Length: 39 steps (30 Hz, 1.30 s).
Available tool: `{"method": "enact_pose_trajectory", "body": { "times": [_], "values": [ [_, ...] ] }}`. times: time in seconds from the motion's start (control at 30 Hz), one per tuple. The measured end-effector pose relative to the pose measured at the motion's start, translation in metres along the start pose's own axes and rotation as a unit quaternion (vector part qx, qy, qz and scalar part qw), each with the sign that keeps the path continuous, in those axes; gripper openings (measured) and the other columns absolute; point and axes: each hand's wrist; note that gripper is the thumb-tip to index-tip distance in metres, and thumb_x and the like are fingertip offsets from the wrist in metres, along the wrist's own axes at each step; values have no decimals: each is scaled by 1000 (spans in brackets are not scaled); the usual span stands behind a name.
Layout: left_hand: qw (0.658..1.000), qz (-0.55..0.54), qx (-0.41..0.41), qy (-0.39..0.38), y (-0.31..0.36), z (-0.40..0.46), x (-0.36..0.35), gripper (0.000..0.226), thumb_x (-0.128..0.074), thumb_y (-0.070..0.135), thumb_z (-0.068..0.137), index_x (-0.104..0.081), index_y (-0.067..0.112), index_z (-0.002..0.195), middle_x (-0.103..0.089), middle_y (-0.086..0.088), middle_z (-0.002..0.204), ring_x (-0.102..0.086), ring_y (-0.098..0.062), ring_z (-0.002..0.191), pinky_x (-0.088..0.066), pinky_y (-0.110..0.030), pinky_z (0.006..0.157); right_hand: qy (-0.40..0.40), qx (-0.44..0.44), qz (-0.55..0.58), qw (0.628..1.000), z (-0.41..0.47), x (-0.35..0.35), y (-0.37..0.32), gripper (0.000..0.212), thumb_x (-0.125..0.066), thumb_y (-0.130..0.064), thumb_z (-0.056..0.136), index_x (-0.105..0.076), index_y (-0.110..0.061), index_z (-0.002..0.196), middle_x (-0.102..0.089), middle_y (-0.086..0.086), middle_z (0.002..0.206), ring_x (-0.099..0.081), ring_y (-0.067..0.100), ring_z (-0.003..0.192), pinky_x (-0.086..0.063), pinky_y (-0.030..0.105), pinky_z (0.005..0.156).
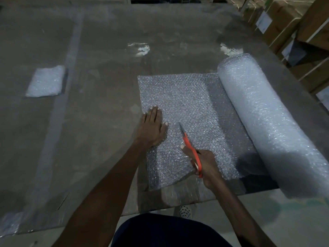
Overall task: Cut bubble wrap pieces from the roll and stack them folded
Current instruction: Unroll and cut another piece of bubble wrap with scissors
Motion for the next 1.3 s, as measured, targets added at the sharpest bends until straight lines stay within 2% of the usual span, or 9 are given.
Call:
{"method": "enact_pose_trajectory", "body": {
  "times": [0.1, 0.17, 0.47, 0.63, 0.93, 1.03, 1.3],
  "values": [
    [1000, -3, 2, -2, 0, 0, 0, 76, -9, 52, 99, -8, 5, 159, -3, -15, 167, 1, -28, 154, -1, -44, 124, 3, -2, 2, 1000, 3, -4, -9, 47, -88, -41, 76, -54, -12, 59, -47, 4, 46, -36, 14, 35, -28, 19, 39],
    [1000, -2, 1, -3, -1, 0, -1, 77, -8, 52, 98, -8, 5, 159, -3, -15, 167, 1, -28, 154, 0, -44, 124, 3, 2, 0, 1000, 5, -6, -13, 46, -87, -41, 76, -56, -11, 62, -49, 5, 46, -38, 14, 35, -28, 19, 39],
    [1000, -2, -2, 9, -3, 2, -5, 71, -16, 49, 103, -11, 5, 159, -5, -15, 167, -1, -28, 154, 0, -44, 123, 2, 7, 6, 1000, 5, -6, -6, 41, -86, -34, 79, -57, -14, 57, -50, 2, 46, -38, 11, 33, -29, 19, 37],
    [1000, -9, 0, 11, -4, 2, -6, 76, -10, 53, 99, -11, 6, 159, -5, -14, 167, 0, -27, 154, 0, -45, 124, 7, 4, 7, 1000, 12, -9, -16, 41, -87, -40, 77, -65, -5, 74, -53, 11, 52, -40, 13, 35, -30, 18, 37],
    [1000, -11, -2, 14, -4, 3, -9, 75, -9, 53, 100, -8, 7, 159, -1, -13, 167, 4, -26, 154, 3, -43, 123, -1, 25, 6, 1000, 22, -11, -12, 39, -88, -33, 76, -63, -4, 70, -51, 13, 55, -41, 14, 37, -32, 21, 39],
    [1000, -11, 1, 14, -4, 3, -9, 75, -10, 53, 100, -8, 6, 159, -1, -13, 167, 3, -26, 154, 3, -44, 123, 5, 17, 3, 1000, 22, -12, -14, 40, -88, -36, 77, -67, -1, 79, -53, 14, 57, -43, 14, 37, -33, 21, 39],
    [1000, -6, -1, 12, -3, 3, -7, 69, -16, 49, 105, -6, 7, 159, 1, -13, 167, 5, -26, 154, 2, -44, 124, 0, 11, 2, 1000, 34, -18, -27, 44, -88, -43, 74, -65, -5, 75, -55, 11, 55, -42, 15, 38, -32, 21, 41]
  ]
}}
Point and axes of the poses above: each hand's wrist, its own z-axis towards the middle knuckle, its own x-axis out of the back of the hand, y = z × x
